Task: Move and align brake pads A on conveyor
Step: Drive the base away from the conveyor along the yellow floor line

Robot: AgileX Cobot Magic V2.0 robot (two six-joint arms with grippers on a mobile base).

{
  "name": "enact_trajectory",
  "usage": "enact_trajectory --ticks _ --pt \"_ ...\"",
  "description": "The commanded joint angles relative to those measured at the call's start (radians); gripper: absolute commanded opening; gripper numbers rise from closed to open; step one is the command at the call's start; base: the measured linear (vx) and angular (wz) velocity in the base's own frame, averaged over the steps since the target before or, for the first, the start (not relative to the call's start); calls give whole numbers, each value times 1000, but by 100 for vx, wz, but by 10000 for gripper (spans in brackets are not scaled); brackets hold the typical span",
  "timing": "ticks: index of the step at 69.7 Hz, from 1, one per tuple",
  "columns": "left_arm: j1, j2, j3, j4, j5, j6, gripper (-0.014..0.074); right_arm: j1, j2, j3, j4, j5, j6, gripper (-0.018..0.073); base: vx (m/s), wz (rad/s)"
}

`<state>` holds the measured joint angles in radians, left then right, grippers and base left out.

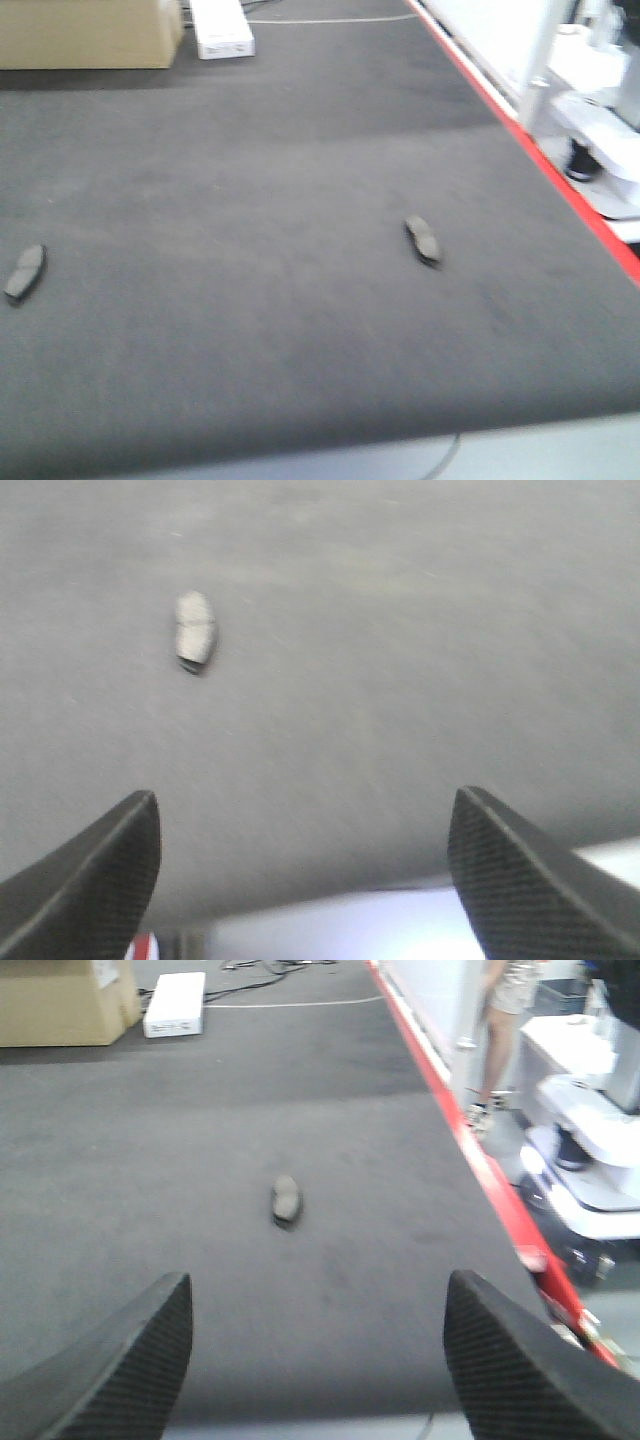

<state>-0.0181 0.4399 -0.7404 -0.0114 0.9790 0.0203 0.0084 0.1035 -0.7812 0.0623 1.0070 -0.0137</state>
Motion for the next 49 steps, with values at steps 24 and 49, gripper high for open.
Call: enact_trajectory --ticks 24,49 --pt "-8 11 -24 -8 -62 -5 545 -1 31 -18 -5 -71 -5 498 -37 -27" --pt "-8 11 -24 -8 -57 -5 545 -1 31 -18 -5 -71 -5 498 -40 -33"
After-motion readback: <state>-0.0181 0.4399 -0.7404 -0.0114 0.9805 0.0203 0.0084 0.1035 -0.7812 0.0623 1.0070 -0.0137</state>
